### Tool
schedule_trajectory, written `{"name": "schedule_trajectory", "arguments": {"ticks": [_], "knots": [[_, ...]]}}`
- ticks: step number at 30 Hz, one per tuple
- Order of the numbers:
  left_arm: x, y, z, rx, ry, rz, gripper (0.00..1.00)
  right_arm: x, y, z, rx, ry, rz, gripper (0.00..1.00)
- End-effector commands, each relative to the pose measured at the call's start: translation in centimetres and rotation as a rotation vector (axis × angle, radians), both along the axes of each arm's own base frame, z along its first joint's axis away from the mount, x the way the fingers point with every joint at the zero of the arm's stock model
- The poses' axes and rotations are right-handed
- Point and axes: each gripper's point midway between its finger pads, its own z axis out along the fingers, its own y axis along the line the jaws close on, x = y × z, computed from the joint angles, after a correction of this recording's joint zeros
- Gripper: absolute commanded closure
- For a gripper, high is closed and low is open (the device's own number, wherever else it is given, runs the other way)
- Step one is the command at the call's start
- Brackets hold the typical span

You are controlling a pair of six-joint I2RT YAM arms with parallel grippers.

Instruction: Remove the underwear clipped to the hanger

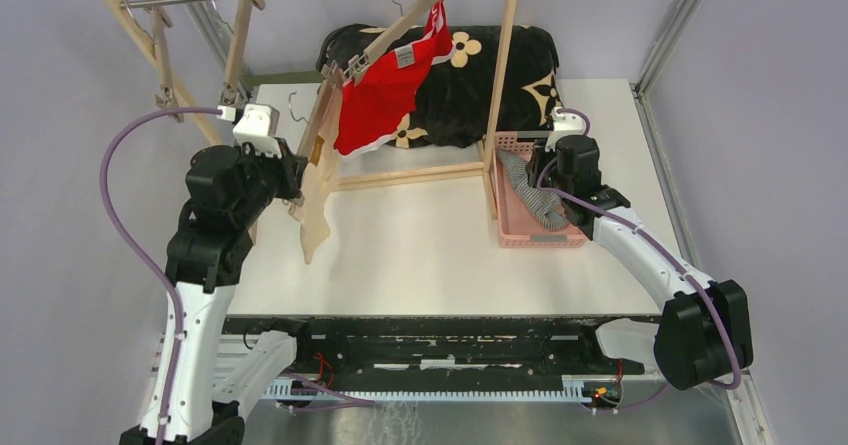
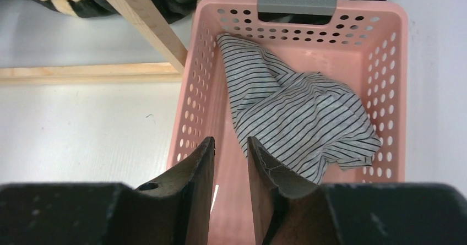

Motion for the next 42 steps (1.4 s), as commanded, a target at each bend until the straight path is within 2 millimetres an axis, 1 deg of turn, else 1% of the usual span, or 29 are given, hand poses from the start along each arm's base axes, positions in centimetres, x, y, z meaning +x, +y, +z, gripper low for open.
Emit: {"name": "schedule_trajectory", "arguments": {"ticks": [1,4,5,6,7,10,13,15,18,20,23,26,28,30,33,38,42], "knots": [[-3.2,-1.4,0.0,-0.056,0.028,-0.091,0.97,0.6,1.6,1.7,0.058,-0.051,0.053,0.64],[-5.9,-2.5,-0.7,-0.06,0.06,-0.178,0.97,0.4,2.4,2.1,0.083,-0.058,0.092,0.63],[-6.8,-2.9,-0.8,-0.063,0.061,-0.214,0.97,0.3,2.9,2.5,0.103,-0.065,0.114,0.63],[-9.0,-3.9,-0.6,-0.069,0.052,-0.302,0.97,0.1,4.2,3.3,0.144,-0.075,0.179,0.63],[-9.8,-4.2,-0.4,-0.073,0.041,-0.329,0.97,0.0,4.9,3.8,0.164,-0.082,0.211,0.63],[-11.7,-4.4,-0.1,-0.067,0.011,-0.37,0.97,-0.1,6.5,5.5,0.221,-0.108,0.287,0.62],[-13.0,-4.8,-1.3,-0.056,0.043,-0.419,0.97,-0.7,8.2,7.8,0.287,-0.131,0.381,0.62],[-13.7,-5.5,-2.1,-0.074,0.061,-0.472,0.97,-1.5,9.5,9.9,0.337,-0.16,0.458,0.61],[-14.2,-6.6,-2.8,-0.097,0.059,-0.546,0.97,-3.0,10.8,13.1,0.397,-0.213,0.558,0.59],[-14.3,-7.1,-3.4,-0.109,0.061,-0.582,0.97,-4.2,11.3,15.6,0.426,-0.26,0.623,0.57],[-14.5,-7.9,-4.0,-0.124,0.062,-0.64,0.97,-5.2,11.7,18.6,0.45,-0.328,0.682,0.54],[-15.0,-8.4,-3.9,-0.141,0.051,-0.68,0.97,-6.2,12.4,21.0,0.499,-0.366,0.747,0.54],[-15.6,-8.7,-3.6,-0.147,0.027,-0.714,0.97,-7.1,13.2,22.6,0.55,-0.388,0.82,0.53],[-15.8,-9.0,-3.4,-0.152,0.012,-0.734,0.97,-8.0,14.1,23.6,0.619,-0.387,0.9,0.53],[-15.5,-9.3,-3.0,-0.17,-0.012,-0.75,0.97,-9.3,15.0,24.8,0.712,-0.39,1.021,0.52],[-14.8,-10.4,-2.8,-0.19,-0.032,-0.831,0.97,-11.0,15.9,25.6,0.802,-0.373,1.193,0.48],[-13.5,-10.6,-3.0,-0.195,-0.017,-0.83,0.97,-11.9,16.0,25.8,0.855,-0.366,1.273,0.44]]}}
